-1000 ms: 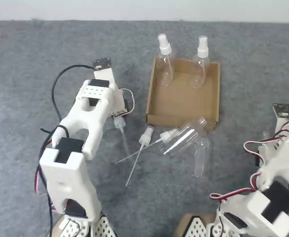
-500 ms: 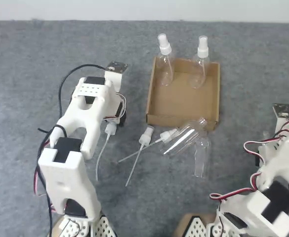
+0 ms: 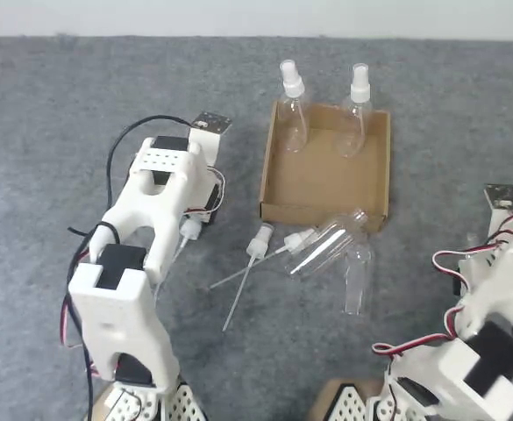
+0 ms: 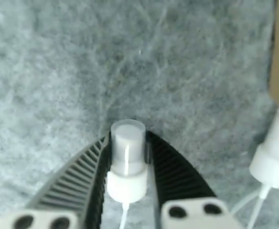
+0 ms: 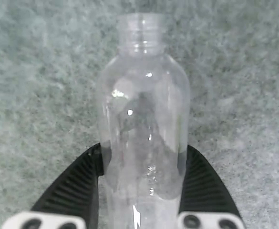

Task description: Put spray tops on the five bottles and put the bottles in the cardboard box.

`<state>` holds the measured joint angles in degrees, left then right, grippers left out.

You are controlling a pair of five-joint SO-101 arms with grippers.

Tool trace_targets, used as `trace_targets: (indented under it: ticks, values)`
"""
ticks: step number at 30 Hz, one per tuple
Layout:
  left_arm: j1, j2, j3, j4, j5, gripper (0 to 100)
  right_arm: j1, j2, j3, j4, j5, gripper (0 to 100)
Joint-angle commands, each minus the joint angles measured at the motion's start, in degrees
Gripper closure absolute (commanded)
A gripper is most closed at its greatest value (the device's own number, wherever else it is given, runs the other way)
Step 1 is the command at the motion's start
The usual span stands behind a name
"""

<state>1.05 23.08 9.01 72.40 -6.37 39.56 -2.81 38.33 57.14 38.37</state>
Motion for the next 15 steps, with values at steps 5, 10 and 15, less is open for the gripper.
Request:
trace_targets:
  ticks: [5,10,15]
  values:
    - [0.4,-16.6,4.9,-0.9,-0.4,99,-0.5,-3.0,0.1,-0.6,-0.3,88.6]
    - [0.4,-32.4,15.0,-0.9,-0.3,99,-0.7,-3.3,-1.1,0.0,-0.4,88.5]
    - [0.4,-47.7,27.6,-4.0,-0.3,99,-1.1,-3.4,-1.7,0.0,-0.5,87.2]
